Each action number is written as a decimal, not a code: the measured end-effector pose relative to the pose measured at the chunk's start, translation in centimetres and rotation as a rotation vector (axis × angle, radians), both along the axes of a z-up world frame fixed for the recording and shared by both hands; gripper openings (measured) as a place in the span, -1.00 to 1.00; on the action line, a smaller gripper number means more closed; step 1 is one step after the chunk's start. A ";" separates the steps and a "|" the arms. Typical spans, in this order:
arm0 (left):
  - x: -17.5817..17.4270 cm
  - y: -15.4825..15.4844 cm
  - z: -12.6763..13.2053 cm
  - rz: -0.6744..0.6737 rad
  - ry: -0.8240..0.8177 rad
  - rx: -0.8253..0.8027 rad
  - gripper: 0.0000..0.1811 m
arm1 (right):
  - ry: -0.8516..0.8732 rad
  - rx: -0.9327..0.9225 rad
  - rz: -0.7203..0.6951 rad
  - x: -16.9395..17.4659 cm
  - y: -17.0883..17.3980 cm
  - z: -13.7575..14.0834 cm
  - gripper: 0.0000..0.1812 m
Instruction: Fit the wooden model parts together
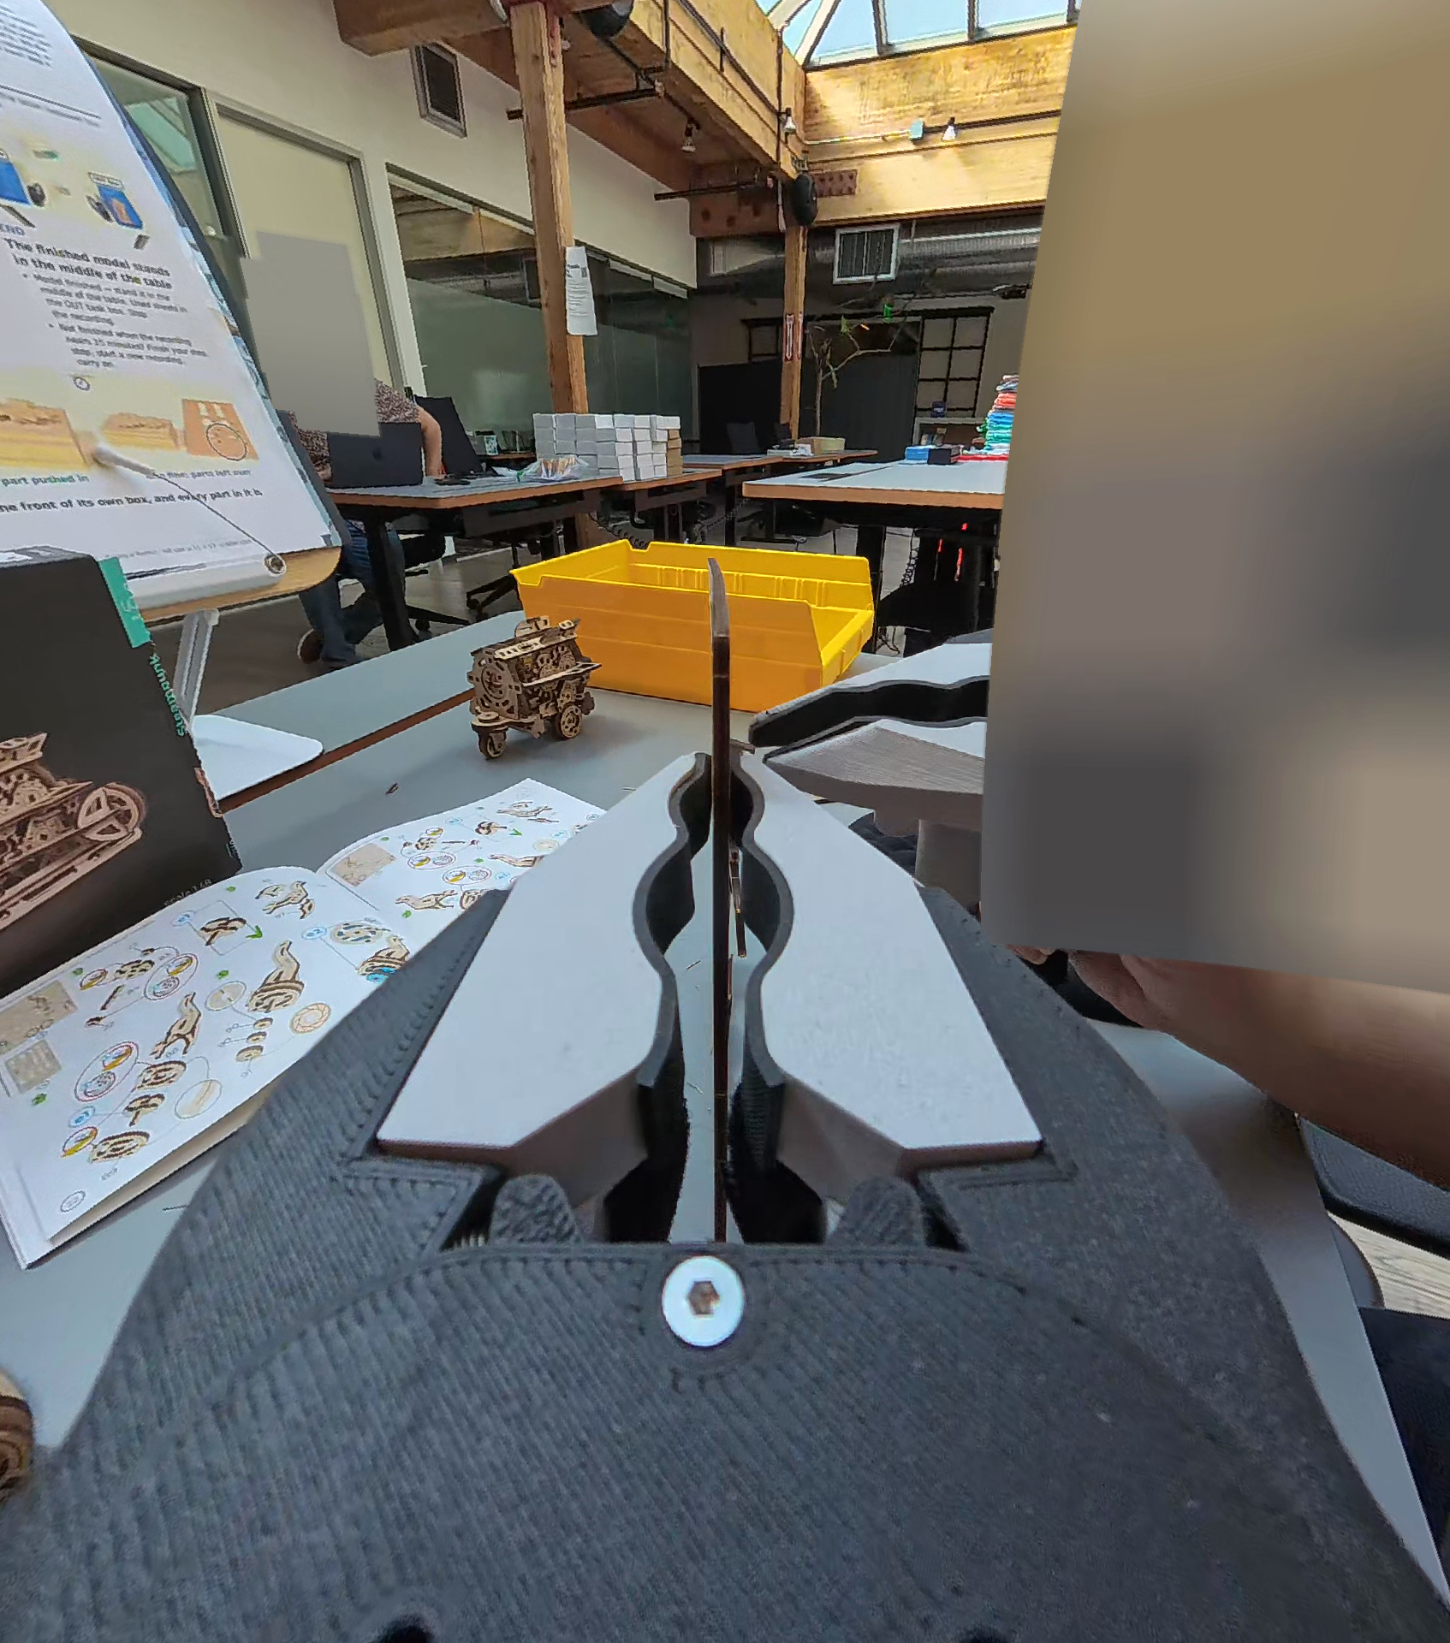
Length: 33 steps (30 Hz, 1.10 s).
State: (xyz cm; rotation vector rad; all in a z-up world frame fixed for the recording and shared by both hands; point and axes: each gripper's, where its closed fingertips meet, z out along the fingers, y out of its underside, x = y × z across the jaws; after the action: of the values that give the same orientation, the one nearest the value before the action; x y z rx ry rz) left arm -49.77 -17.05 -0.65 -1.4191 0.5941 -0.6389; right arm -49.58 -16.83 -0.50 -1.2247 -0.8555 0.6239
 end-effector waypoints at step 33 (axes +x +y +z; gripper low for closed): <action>0.8 -0.5 -0.2 -0.061 0.033 0.002 -0.99 | -0.010 -0.215 0.396 0.5 -0.5 -0.1 -0.99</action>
State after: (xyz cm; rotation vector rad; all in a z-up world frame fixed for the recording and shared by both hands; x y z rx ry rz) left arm -48.98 -17.59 -0.87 -1.4157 0.6661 -0.6646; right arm -49.13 -17.30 -0.63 -1.2591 -1.0718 1.0504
